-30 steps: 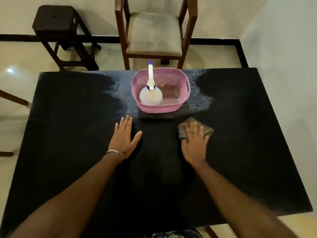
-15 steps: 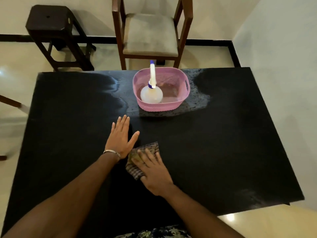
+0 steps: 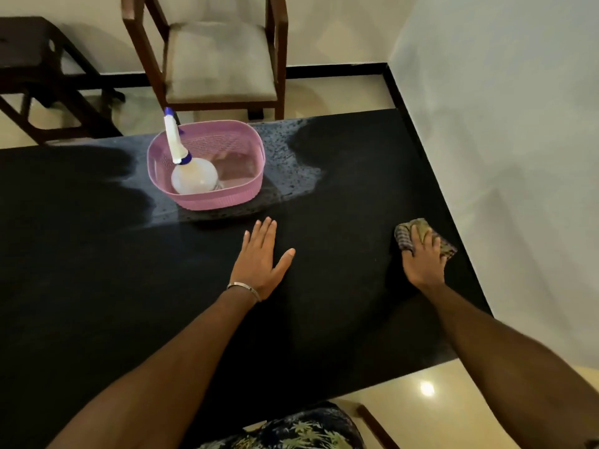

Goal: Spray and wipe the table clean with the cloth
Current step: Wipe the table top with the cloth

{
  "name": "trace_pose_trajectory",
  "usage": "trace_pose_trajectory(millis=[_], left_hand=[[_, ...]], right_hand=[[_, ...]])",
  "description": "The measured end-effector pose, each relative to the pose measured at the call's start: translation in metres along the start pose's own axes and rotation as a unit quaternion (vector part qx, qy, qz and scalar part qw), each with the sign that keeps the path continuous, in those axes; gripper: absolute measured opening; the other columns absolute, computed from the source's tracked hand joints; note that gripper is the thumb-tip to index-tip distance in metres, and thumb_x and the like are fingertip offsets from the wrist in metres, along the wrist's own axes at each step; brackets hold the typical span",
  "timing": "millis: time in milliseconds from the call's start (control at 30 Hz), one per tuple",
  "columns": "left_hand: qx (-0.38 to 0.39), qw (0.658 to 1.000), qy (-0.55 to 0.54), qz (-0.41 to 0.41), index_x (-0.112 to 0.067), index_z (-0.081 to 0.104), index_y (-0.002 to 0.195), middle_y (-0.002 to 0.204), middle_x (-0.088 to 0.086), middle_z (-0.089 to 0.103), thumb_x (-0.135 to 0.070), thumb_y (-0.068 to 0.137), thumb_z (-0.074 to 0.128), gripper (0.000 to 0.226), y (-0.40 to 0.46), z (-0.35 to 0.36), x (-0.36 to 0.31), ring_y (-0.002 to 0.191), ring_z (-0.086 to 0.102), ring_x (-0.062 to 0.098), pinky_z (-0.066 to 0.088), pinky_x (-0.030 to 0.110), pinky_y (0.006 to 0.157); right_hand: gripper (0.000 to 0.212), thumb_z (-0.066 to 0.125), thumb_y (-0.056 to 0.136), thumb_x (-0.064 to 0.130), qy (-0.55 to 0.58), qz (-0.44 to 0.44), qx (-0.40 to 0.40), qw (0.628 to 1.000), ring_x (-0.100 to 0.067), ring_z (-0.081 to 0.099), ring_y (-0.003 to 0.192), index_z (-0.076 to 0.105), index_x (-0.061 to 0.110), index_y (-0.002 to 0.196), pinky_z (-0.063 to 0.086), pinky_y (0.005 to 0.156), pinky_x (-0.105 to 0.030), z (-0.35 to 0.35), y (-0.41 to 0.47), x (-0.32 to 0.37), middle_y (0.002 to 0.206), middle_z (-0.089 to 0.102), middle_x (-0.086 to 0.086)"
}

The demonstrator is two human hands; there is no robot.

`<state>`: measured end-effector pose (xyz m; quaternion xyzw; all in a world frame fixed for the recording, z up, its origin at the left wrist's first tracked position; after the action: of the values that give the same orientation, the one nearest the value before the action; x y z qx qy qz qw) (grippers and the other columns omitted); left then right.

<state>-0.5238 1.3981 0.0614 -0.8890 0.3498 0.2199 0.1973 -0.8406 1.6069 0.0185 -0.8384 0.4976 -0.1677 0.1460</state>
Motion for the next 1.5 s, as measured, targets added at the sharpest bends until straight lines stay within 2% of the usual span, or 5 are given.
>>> trace_pose_trajectory(millis=[133, 533, 933, 1233, 1500], left_hand=[[-0.005, 1.0, 0.013, -0.019, -0.013, 0.008, 0.154, 0.163, 0.0, 0.004, -0.063, 0.091, 0.02, 0.081, -0.003, -0.003, 0.002, 0.149, -0.006, 0.014, -0.004, 0.037, 0.121], [-0.028, 0.997, 0.038, -0.068, -0.013, 0.008, 0.154, 0.163, 0.002, 0.005, -0.068, 0.087, 0.013, 0.087, -0.019, -0.033, 0.053, 0.149, -0.006, 0.015, -0.004, 0.038, 0.121], [-0.032, 0.995, 0.034, -0.092, -0.014, 0.008, 0.154, 0.163, 0.002, 0.005, -0.061, 0.094, 0.021, 0.078, -0.046, -0.075, 0.144, 0.149, -0.005, 0.016, -0.002, 0.039, 0.122], [-0.047, 0.994, -0.004, -0.101, -0.012, 0.008, 0.154, 0.163, 0.002, 0.004, -0.064, 0.092, 0.017, 0.081, -0.061, -0.123, 0.22, 0.149, -0.006, 0.015, -0.006, 0.036, 0.121], [-0.07, 0.99, -0.035, -0.121, -0.014, 0.012, 0.154, 0.162, 0.003, 0.011, -0.055, 0.098, 0.025, 0.071, -0.048, -0.152, 0.252, 0.15, 0.0, 0.016, -0.002, 0.035, 0.121]], right_hand=[[0.066, 0.038, 0.1, 0.038, 0.008, 0.022, -0.027, 0.999, -0.034, -0.002, 0.152, 0.008, 0.032, 0.159, 0.001, 0.119, -0.063, 0.012, -0.008, 0.039, 0.167, 0.005, -0.009], [0.076, 0.043, 0.094, 0.039, -0.127, -0.49, 0.127, 0.853, -0.017, -0.016, 0.151, 0.0, 0.041, 0.156, -0.013, 0.12, -0.048, 0.11, -0.202, 0.206, 0.166, -0.009, 0.009], [0.062, 0.033, 0.103, 0.038, 0.022, 0.078, 0.004, 0.997, -0.035, -0.004, 0.152, 0.007, 0.031, 0.159, -0.002, 0.12, -0.06, 0.026, -0.039, 0.111, 0.167, 0.001, -0.008], [0.068, 0.035, 0.096, 0.044, -0.108, -0.393, 0.106, 0.907, -0.029, -0.012, 0.153, 0.01, 0.035, 0.158, -0.008, 0.119, -0.059, 0.173, -0.26, 0.424, 0.166, -0.006, 0.004], [0.075, 0.045, 0.093, 0.046, -0.132, -0.508, 0.179, 0.832, -0.023, -0.016, 0.152, 0.008, 0.038, 0.157, -0.011, 0.12, -0.052, 0.188, -0.297, 0.441, 0.167, -0.008, 0.003]])
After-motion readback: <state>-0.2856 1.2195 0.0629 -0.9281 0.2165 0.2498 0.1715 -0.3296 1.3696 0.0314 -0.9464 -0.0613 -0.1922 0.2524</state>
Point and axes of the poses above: each hand's wrist, its own y-axis towards the middle knuckle, its own z-axis out of the palm, x = y × z, the point moved 5 cm from there along y, towards the middle knuckle
